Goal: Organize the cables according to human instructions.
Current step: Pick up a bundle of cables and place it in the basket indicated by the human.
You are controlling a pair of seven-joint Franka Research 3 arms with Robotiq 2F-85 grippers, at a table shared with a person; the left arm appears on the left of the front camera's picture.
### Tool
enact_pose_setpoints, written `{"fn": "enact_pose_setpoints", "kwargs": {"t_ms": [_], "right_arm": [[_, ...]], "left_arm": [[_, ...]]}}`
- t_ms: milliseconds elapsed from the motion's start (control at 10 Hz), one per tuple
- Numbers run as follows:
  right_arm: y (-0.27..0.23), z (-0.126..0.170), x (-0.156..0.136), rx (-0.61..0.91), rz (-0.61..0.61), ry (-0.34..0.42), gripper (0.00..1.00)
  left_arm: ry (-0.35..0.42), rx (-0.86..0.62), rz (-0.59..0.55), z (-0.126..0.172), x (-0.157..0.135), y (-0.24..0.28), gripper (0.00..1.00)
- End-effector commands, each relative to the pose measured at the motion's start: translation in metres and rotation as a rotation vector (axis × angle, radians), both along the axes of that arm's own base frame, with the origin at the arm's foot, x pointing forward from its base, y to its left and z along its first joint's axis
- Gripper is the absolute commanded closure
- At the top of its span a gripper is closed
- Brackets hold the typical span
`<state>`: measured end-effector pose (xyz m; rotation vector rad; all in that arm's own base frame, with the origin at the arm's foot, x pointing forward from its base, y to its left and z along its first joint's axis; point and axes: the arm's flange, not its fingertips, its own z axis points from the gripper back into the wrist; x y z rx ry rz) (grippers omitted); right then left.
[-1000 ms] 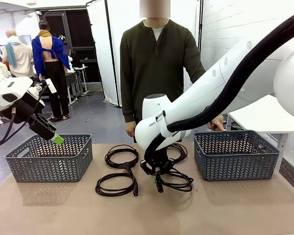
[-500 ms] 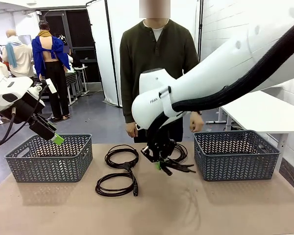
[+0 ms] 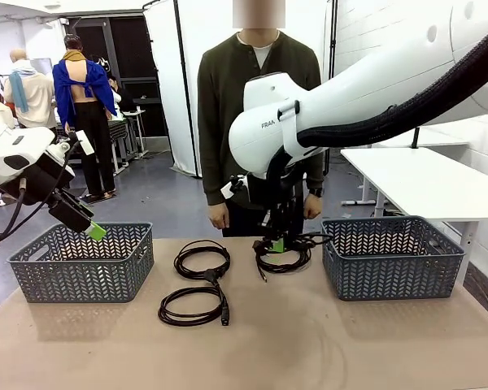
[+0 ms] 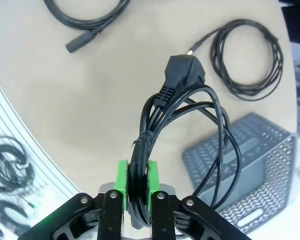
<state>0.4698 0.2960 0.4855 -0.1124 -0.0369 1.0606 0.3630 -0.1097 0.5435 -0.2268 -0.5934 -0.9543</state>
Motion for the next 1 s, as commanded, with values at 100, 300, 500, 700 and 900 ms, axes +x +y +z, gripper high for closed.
{"fn": "enact_pose_setpoints", "kwargs": {"t_ms": [100,300,500,700,900], "right_arm": [[0.000,0.000,0.000,0.000,0.000,0.000,1.00],[0.000,0.000,0.000,0.000,0.000,0.000,1.00],[0.000,0.000,0.000,0.000,0.000,0.000,1.00],[-0.001,-0.001,0.001,-0.003,0.020,0.005,1.00],[-0.027,0.025,0.007,-0.016,0.071,-0.027,1.00]], "left_arm": [[0.002,-0.006,-0.003,0.000,0.001,0.002,0.00],[0.002,-0.006,-0.003,0.000,0.001,0.002,0.00],[0.002,-0.006,-0.003,0.000,0.001,0.002,0.00],[0.002,-0.006,-0.003,0.000,0.001,0.002,0.00],[0.002,-0.006,-0.003,0.000,0.001,0.002,0.00]]}}
